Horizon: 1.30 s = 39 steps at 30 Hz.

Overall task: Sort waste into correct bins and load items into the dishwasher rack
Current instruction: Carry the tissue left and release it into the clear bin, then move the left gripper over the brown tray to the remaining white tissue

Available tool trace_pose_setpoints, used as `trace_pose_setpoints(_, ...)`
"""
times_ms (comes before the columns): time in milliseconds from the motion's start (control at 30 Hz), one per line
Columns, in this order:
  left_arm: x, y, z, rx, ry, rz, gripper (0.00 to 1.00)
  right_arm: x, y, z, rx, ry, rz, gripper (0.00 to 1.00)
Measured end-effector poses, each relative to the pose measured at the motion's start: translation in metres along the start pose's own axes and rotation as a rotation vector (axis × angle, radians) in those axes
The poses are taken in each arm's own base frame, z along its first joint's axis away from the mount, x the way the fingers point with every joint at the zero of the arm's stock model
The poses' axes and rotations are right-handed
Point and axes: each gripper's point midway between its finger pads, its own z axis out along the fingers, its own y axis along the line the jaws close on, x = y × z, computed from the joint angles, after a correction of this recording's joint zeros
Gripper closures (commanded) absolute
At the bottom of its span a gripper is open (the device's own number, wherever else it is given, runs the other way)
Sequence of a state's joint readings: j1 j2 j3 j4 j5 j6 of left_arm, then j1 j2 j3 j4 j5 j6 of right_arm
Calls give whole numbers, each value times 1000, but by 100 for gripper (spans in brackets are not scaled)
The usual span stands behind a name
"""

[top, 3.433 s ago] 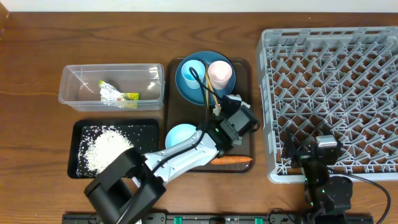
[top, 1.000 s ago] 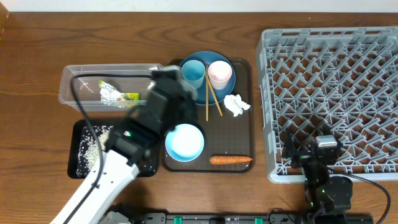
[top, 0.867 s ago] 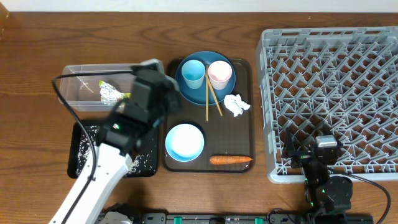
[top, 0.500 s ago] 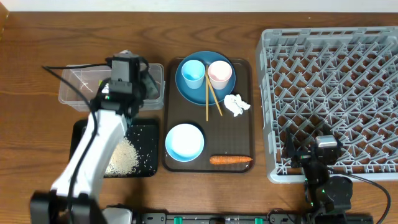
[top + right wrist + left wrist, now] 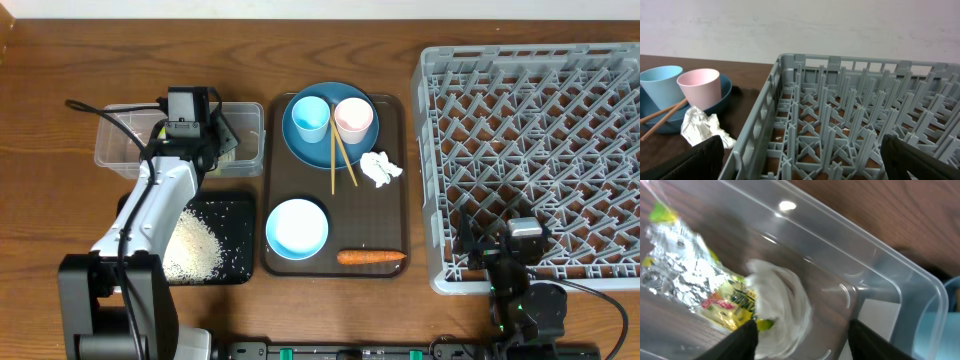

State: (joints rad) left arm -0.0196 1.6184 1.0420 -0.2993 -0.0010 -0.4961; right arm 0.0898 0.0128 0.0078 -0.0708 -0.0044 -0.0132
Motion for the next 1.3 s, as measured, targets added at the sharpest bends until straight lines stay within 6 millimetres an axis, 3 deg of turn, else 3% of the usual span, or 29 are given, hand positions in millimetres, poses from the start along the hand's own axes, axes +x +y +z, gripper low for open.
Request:
trace_pose_setpoints(167,0,-4,-2,21,3,-1,33,0,0,0,0,0,0,1)
trace_pose_setpoints(267,-2,-16,-14,88,4,-2,33,0,0,0,0,0,0,1)
trace_pose_setpoints(367,-7,-35,-37,193,-7,2,34,0,0,0,0,0,0,1)
trace_pose_setpoints(500,-5,-58,-83,326,-12,17,34,0,0,0,0,0,0,1)
trace_pose_setpoints(600,13,-74,-119,401,16,41,34,0,0,0,0,0,0,1)
trace_pose_setpoints(733,43,-86,-151,457,74,97,34,0,0,0,0,0,0,1)
trace_pose_setpoints(900,74,-96,-179,503,131,149,41,0,0,0,0,0,0,1)
trace_pose_setpoints(1033,93,-109,-195,558,172,160,52,0,0,0,0,0,0,1)
trace_pose_setpoints(1200,108,-146,-218,712,218,152,64,0,0,0,0,0,0,1)
trace_pose_setpoints(1300,113,-173,-240,835,231,141,66,0,0,0,0,0,0,1)
